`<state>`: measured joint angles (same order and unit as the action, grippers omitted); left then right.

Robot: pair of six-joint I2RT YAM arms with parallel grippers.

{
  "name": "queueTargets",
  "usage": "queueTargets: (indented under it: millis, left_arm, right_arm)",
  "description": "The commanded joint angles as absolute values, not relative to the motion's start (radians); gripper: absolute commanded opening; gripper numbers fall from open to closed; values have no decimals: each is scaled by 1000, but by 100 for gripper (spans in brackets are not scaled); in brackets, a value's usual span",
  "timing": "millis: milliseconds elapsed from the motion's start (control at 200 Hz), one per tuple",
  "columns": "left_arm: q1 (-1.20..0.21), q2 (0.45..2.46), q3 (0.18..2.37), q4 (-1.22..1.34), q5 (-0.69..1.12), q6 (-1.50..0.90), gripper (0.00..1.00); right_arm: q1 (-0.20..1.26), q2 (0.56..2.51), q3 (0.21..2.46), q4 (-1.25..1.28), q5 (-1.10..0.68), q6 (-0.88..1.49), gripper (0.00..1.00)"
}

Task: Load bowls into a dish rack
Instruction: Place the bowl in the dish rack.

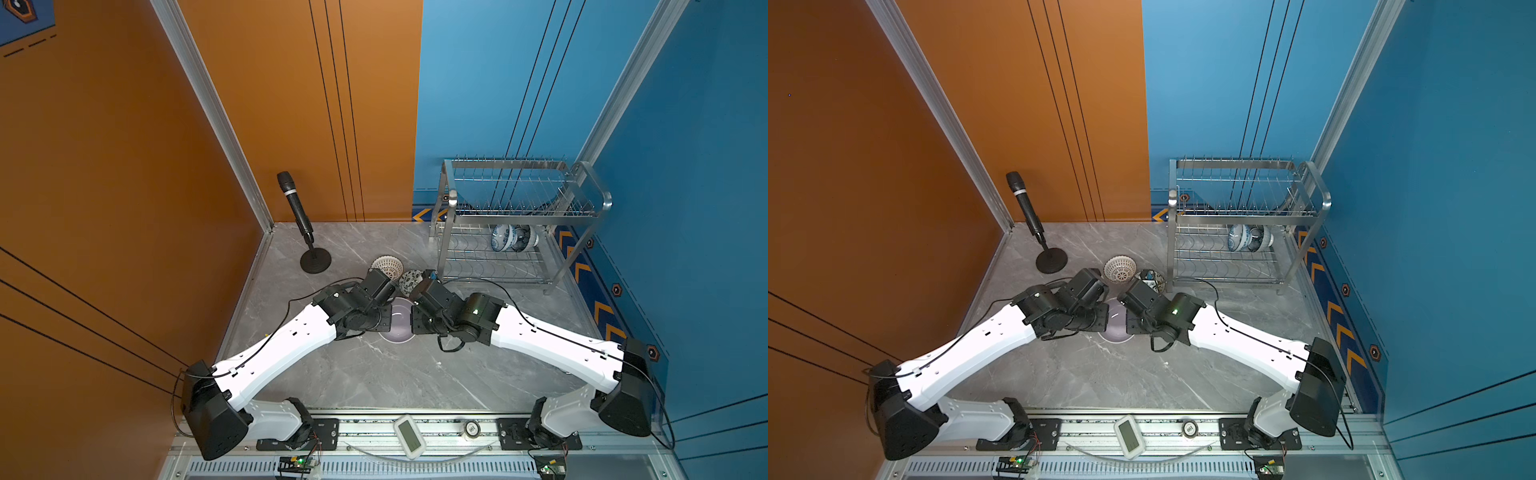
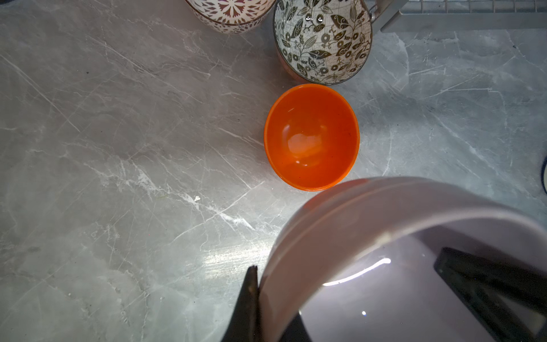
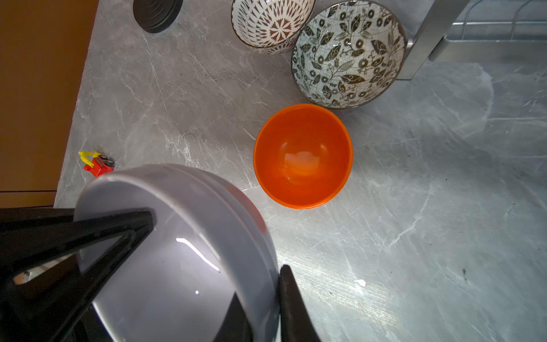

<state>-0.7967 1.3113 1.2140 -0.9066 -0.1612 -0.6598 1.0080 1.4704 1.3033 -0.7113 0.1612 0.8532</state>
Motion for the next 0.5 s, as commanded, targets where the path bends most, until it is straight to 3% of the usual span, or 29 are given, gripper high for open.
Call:
queueTargets:
  millis: [0,496]
  left_arm:
    - [-807,1285,1272,-888,-159,-656,0]
    - [-819,1283,1287,-867,-158,-657,3]
  right_arm:
    - [997,1480,1285,-736,192,861,0]
    - [1003,1489,1301,-802,315,899,0]
